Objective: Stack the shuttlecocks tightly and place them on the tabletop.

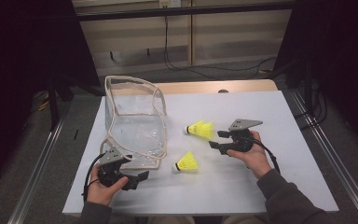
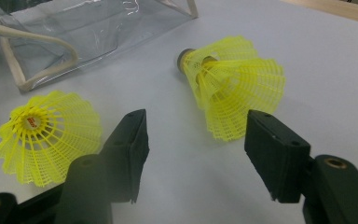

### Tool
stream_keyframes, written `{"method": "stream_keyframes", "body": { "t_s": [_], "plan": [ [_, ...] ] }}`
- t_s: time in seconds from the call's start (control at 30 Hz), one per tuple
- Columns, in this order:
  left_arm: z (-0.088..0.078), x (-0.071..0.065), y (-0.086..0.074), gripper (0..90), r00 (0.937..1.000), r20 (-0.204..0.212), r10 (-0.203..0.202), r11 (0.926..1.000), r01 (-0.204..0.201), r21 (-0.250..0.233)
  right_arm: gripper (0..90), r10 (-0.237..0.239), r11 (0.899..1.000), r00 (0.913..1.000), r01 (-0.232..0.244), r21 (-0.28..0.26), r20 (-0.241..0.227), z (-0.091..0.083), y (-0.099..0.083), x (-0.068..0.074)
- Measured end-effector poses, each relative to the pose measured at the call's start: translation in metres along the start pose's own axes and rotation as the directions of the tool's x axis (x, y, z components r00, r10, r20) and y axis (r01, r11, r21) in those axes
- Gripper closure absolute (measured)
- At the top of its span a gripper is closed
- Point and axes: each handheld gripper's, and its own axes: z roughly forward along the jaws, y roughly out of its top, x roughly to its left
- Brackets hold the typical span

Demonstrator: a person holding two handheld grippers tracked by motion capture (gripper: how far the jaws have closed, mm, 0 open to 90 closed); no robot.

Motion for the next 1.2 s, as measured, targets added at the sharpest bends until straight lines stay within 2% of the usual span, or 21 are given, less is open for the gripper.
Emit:
{"method": "stream_keyframes", "body": {
  "t_s": [0.37, 0.73, 0.9, 1.2],
  "plan": [
    [0.000, 0.000, 0.000, 4.8, 1.0000, 0.000, 0.001, 1.0000, -0.001, 0.000, 34.8, 0.005, 1.000, 1.0000, -0.005, -0.008, -0.005, -0.003, -0.001, 0.004],
    [0.000, 0.000, 0.000, 4.8, 1.0000, 0.002, -0.001, 1.0000, 0.001, 0.000, 26.1, 0.016, 1.000, 0.9999, -0.016, -0.007, -0.002, -0.005, -0.001, 0.007],
    [0.000, 0.000, 0.000, 4.8, 1.0000, 0.003, -0.001, 1.0000, 0.001, 0.000, 22.6, 0.006, 1.000, 1.0000, -0.006, -0.002, 0.001, -0.007, 0.000, 0.010],
    [-0.001, 0.000, 0.000, 4.8, 1.0000, 0.001, -0.001, 1.0000, 0.001, 0.000, 18.4, 0.023, 0.999, 0.9997, -0.023, -0.025, -0.013, -0.009, -0.005, 0.015]
  ]
}}
